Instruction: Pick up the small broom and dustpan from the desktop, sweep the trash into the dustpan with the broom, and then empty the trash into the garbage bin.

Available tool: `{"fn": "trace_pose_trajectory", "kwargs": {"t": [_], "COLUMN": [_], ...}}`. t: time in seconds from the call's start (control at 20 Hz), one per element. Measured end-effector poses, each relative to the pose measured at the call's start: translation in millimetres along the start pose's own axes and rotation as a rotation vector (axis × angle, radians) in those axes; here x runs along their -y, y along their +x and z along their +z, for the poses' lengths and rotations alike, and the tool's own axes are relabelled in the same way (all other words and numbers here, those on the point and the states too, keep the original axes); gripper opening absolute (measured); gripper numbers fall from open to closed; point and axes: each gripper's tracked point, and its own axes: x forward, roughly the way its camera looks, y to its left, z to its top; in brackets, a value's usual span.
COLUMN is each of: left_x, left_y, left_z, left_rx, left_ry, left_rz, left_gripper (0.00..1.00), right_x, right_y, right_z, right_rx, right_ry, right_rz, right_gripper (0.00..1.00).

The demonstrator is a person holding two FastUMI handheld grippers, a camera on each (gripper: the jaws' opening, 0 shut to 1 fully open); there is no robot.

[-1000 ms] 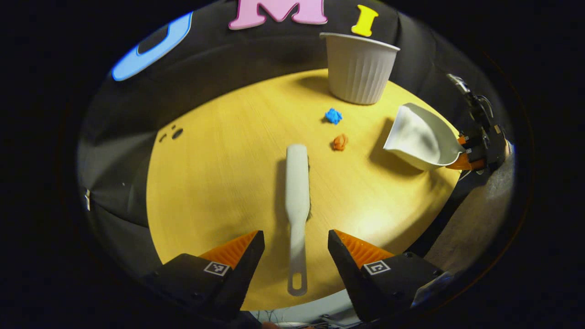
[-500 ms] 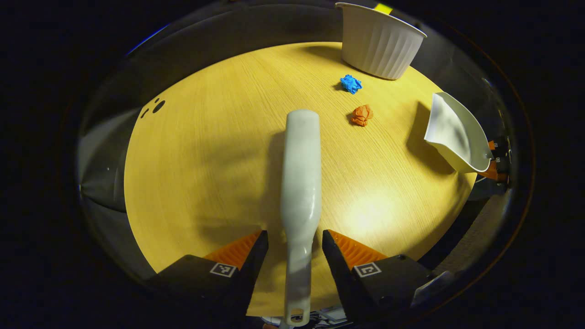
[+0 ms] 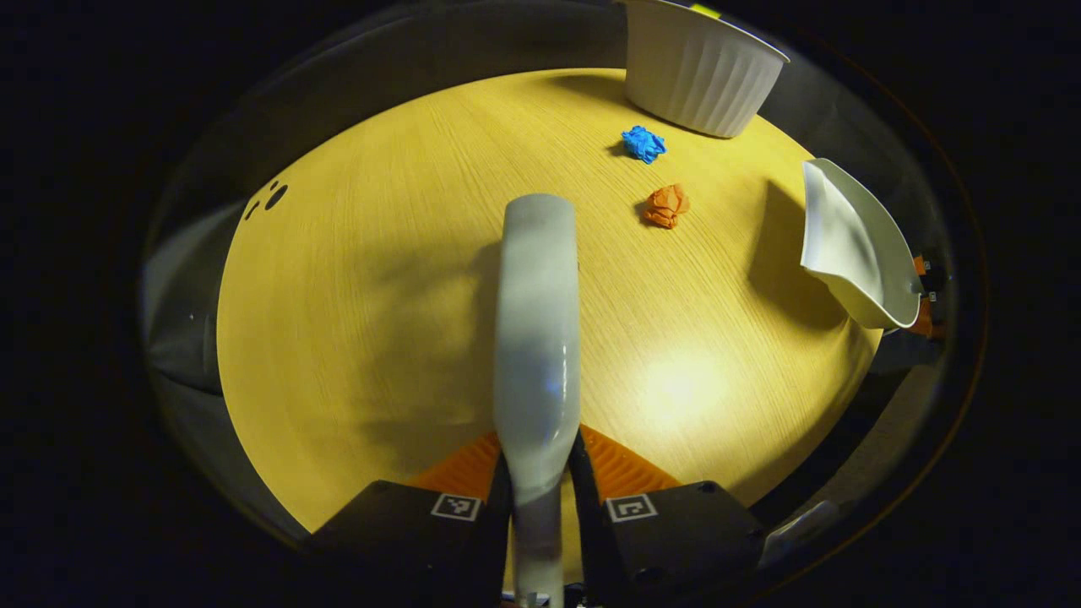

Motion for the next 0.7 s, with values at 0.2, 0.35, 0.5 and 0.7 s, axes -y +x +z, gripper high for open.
{"fn": "trace_pose_trajectory", "kwargs": {"t": [0.2,0.35,0.5,0.7], "left_x": [-7,-16,-20,-18], "left_y": [-2,-9,-7,4], "left_z": [9,53,93,133], "left_rx": [0.003,0.086,0.121,0.131], "left_ry": [0.047,0.103,0.106,0.133], "left_rz": [0.034,0.094,0.113,0.122], "left_gripper": [0.29,0.28,0.26,0.27], "right_x": [-10,-15,-19,-15], "right_y": [-8,-8,-2,8], "right_z": [14,17,20,24], "right_rx": [-0.057,-0.162,-0.221,-0.243], "right_ry": [-0.09,-0.121,-0.109,-0.107], "right_rz": [0.036,0.053,0.073,0.07], "right_gripper": [0.37,0.37,0.39,0.36]}}
